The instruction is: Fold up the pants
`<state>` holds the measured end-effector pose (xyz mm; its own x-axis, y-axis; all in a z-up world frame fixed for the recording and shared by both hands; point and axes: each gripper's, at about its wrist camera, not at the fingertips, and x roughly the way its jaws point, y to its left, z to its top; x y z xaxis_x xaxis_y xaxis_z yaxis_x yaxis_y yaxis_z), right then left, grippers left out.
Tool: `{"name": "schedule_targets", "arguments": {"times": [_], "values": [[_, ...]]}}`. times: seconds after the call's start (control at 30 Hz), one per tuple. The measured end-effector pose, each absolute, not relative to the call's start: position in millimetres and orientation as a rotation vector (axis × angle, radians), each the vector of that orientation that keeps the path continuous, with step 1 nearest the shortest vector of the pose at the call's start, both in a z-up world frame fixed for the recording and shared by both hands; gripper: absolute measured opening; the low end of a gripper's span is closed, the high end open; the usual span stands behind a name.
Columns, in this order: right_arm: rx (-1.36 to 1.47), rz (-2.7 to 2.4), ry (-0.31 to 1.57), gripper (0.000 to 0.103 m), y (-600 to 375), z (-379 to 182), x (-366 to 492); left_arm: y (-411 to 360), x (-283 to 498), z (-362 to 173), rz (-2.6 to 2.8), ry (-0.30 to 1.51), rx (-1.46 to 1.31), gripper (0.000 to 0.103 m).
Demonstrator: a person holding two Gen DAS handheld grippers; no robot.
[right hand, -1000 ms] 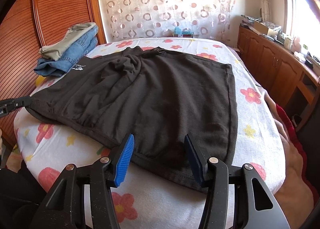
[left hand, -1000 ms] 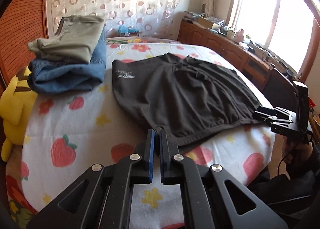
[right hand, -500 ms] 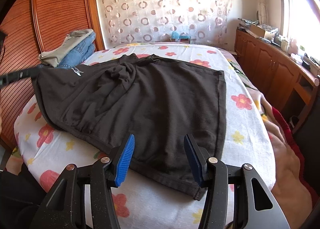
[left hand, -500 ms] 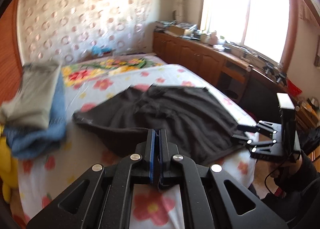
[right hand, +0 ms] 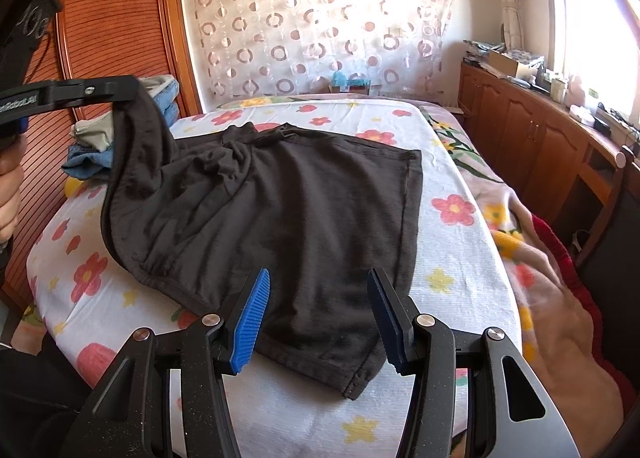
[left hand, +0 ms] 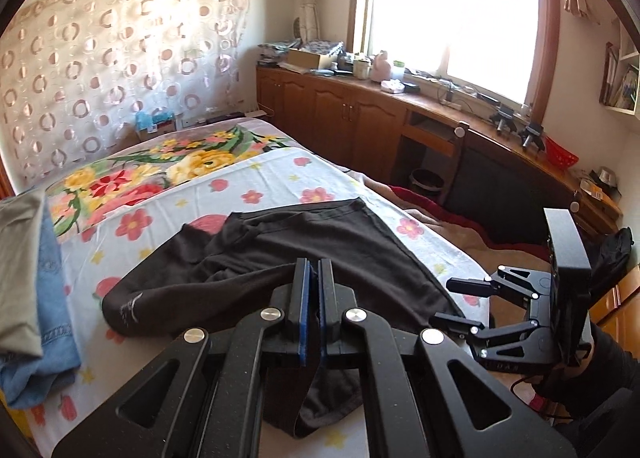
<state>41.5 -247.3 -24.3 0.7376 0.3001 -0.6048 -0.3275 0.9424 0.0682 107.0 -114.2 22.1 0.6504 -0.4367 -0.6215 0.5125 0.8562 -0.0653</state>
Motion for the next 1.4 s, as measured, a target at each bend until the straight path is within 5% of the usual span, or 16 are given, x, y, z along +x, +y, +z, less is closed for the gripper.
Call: {"name": "schedule_targets", "arguments": {"times": [0.33,0.4,0.5,0.7,0.9,1.1,1.4], "values": [[-0.033,0.339,0.645,0.053,-253.8,-30.4,43.2,-138.5,115.0,10.7,-0.542,0.693,0.135,0.005],[-0.026,0.336,0.648,0.053,-256.7,-32.3,44.4,-137.0,115.8,6.8,-0.516,0.705,0.142,0.013],[-0.021,0.332,0.652,0.053,-258.9,-33.5,45.8,-129.7,111.8,5.3,-0.47,0.692,0.155,0.047],[-0.007,0.328,0.657,0.053,-256.4,-33.6,50.7,-99.8,102.3,2.1,-0.436,0.678,0.109,0.074],[-0.012,0.352,0.661,0.053,-247.0,-32.0,53.6,-75.0,101.4,-30.6,-0.39,0.754,0.09,0.075],[-0.028,0.398,0.634,0.039,-236.7,-22.8,59.0,-63.3,101.9,-63.9,-0.354,0.847,0.086,0.075],[-0.043,0.445,0.62,0.038,-223.2,-15.5,78.3,-55.4,94.8,-91.5,-0.347,0.903,0.063,0.075]]}}
